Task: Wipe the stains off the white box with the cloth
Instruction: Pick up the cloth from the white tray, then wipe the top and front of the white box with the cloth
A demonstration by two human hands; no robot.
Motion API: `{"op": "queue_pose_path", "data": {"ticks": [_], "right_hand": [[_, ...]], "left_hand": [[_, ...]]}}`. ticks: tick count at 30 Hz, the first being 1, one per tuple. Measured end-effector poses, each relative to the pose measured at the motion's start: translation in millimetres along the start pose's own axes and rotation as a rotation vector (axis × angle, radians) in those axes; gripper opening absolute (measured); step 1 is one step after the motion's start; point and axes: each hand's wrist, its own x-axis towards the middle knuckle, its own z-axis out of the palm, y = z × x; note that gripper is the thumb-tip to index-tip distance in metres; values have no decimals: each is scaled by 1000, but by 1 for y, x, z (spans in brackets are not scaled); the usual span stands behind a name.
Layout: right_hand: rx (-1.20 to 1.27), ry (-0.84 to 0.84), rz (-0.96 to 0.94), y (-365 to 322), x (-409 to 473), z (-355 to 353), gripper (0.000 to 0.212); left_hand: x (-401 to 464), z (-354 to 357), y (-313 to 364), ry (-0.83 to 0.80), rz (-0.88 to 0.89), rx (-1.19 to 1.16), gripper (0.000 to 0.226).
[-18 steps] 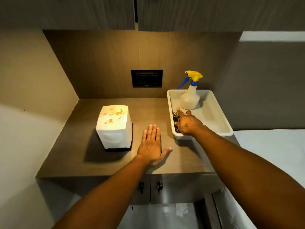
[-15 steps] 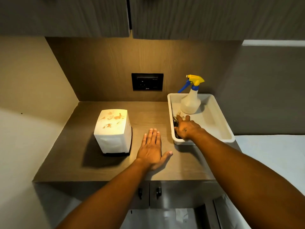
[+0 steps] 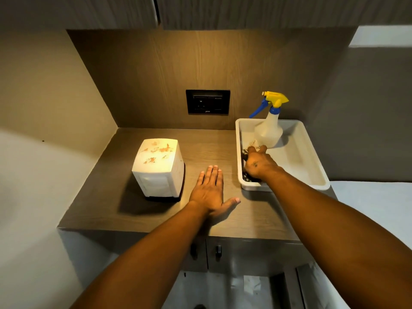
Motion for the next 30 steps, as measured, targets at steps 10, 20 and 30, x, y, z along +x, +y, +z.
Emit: {"op": "queue_pose_path", "data": {"ticks": [10,20,30], "right_hand": [[616,128,-123,-39,-28,-61,34],[526,133,-436,-129,-75,-55,39],[372,135,-485,-166,-76,-11,38]], "left_hand": [[-23,-85,0,207,66,74,110],[-74,-144,-67,433,-45,44,119],[-85,-102,-196,184,-149,-378,170]]}}
